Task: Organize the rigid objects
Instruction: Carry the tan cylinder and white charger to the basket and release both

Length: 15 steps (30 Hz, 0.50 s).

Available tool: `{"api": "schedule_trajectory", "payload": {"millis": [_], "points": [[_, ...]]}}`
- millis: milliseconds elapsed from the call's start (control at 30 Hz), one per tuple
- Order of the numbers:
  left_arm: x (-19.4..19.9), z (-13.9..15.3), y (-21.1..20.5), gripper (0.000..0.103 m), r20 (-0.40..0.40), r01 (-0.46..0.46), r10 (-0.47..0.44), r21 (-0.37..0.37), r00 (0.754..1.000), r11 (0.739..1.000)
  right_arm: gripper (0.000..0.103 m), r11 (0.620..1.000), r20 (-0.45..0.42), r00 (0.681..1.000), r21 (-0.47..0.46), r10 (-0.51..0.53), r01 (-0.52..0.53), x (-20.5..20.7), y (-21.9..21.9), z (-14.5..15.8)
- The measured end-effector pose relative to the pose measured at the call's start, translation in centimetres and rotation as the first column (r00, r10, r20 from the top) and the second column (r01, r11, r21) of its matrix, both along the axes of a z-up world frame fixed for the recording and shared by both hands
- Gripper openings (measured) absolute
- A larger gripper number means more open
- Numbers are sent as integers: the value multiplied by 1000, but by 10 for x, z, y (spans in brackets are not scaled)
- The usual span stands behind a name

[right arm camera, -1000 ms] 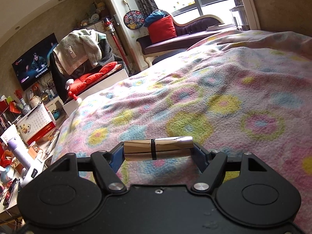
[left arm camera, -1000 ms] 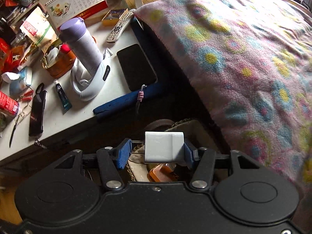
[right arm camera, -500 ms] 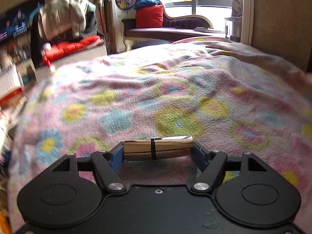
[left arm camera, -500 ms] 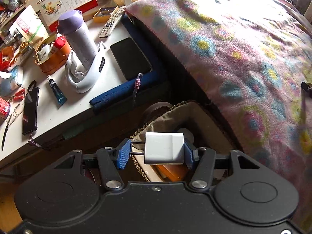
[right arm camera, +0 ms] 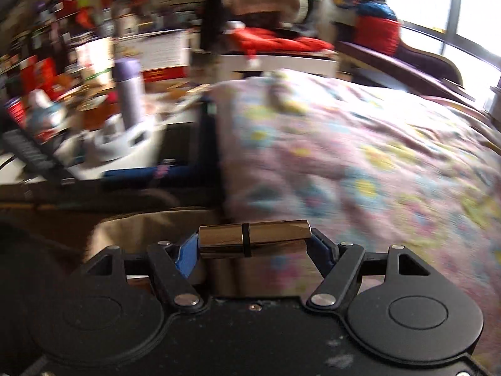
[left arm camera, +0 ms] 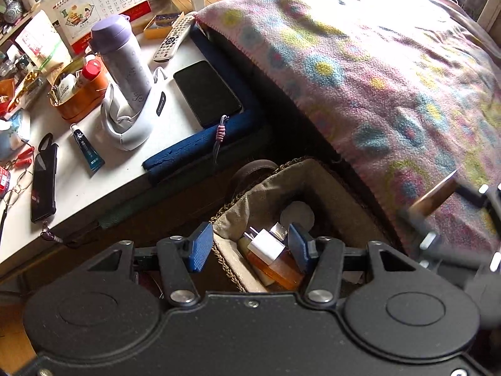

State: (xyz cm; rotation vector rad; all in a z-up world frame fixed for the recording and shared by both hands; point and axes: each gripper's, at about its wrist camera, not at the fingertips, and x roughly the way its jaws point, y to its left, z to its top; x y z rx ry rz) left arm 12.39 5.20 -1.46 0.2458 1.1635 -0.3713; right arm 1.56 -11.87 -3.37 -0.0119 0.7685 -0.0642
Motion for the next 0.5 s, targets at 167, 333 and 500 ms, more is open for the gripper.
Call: {"api": "schedule_trajectory", "payload": {"millis": [167,333,500], "points": [[2,-1,4,52,-11,-10,10,-10,1000,1000,72,997,-42,996,37,72,-71,4,34,4],[3,-1,5,52,-19,-12,11,-17,1000,1000,73,998,-50,997,2,66,-66,3,37,1],[1,-1,3,61,-6,-5,5,-13,1000,1000,73,999,-53,998,14,41,-40,3,29,1]]}}
